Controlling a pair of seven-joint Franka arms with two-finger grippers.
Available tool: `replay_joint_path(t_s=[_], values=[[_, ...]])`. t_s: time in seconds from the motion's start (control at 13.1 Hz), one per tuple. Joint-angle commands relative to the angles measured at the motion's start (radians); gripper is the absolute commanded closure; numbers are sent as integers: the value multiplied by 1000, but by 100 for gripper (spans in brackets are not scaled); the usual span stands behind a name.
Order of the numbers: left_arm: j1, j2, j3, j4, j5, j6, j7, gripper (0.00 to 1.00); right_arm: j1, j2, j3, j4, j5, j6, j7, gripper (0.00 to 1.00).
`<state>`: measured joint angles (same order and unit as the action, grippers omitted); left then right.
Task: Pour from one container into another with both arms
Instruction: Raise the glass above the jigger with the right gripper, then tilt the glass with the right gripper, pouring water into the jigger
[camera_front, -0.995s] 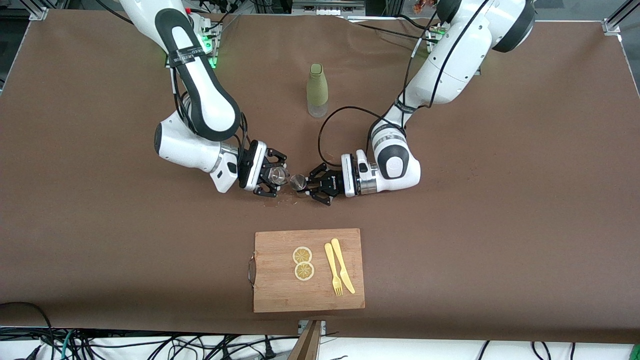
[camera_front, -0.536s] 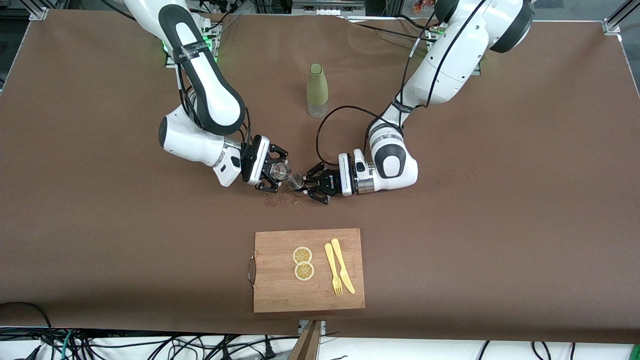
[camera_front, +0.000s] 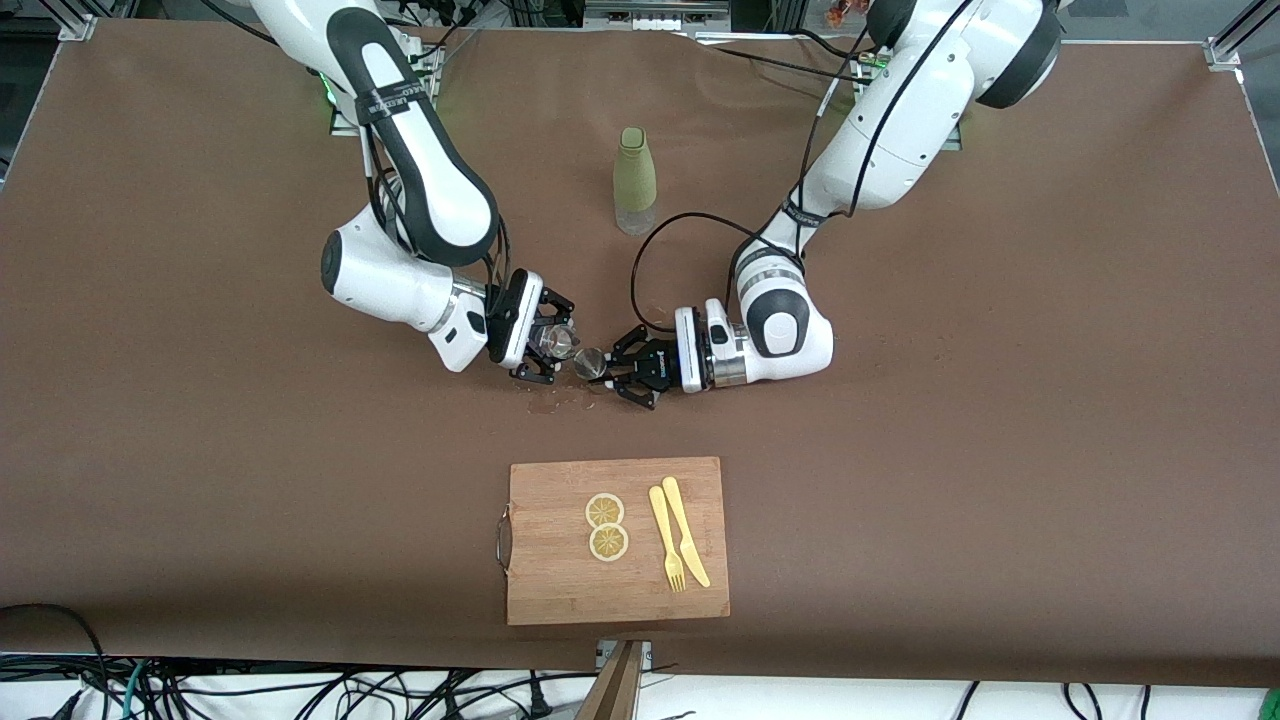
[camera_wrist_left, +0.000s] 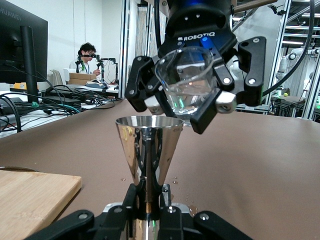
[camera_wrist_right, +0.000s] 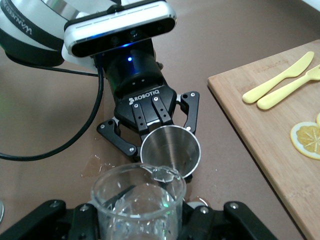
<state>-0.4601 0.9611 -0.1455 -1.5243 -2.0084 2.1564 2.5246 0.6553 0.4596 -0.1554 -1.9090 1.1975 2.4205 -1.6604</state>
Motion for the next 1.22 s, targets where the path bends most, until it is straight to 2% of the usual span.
replay_joint_path(t_s=[0.0,0.69,1.15], values=[[-15,11,-2,29,-47,36,51,100,1,-33,13,-24,-50,19,59,78],[-15,11,-2,27,-47,36,51,100,0,-35,34,-13,-101,20,137,78],[-15,11,-2,27,-47,36,51,100,-26,-38,66,-1,-194,19,220,78]])
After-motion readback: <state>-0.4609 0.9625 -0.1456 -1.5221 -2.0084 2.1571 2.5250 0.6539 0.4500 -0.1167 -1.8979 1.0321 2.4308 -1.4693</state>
